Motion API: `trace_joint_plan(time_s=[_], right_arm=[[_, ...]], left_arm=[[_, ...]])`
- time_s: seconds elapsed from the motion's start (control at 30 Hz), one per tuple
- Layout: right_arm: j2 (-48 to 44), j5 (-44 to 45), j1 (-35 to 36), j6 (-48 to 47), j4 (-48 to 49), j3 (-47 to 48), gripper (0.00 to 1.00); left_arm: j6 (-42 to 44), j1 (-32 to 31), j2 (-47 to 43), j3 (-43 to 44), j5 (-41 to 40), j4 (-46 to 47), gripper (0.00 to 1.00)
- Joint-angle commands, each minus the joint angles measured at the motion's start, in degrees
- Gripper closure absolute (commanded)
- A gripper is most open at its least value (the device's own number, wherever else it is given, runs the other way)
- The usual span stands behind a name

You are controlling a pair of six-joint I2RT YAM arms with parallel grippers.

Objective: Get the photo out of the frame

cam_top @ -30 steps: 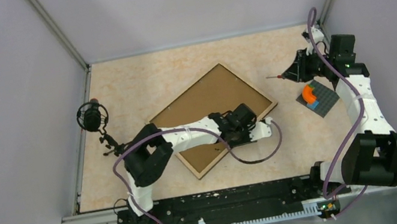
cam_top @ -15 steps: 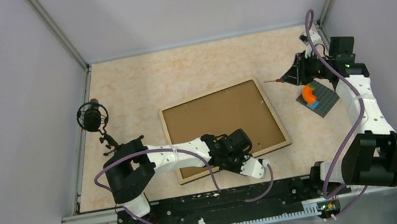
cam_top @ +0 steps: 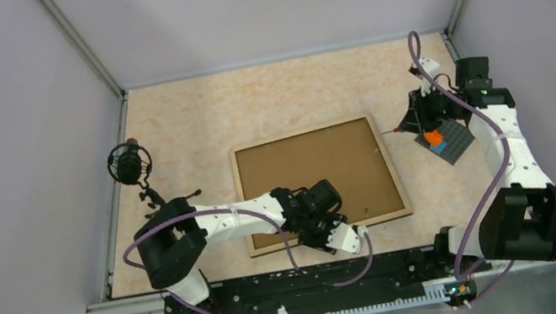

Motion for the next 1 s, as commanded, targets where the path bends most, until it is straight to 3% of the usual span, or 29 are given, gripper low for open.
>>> trace_joint_plan(time_s=[0.0, 0.13, 0.4, 0.97], right_arm=[[-0.3, 6.6, 3.5, -6.7, -3.1, 2.8, 1.0], [0.2, 12.1, 8.7, -7.9, -4.3, 2.5, 1.0], [-1.1, 22.1, 14.8, -3.6, 0.0, -2.2, 1.0], [-1.8, 24.0, 14.9, -1.5, 12.8, -13.0, 1.0]], left_arm=[[-0.3, 1.8, -5.6, -3.0, 5.4, -6.4, 0.41], [-2.4, 2.1, -7.9, -3.5, 6.8, -5.6, 0.31], [-5.6, 2.5, -5.0, -3.3, 2.4, -2.1, 0.29], [-7.0, 2.7, -2.2, -1.8, 2.3, -1.7, 0.28]])
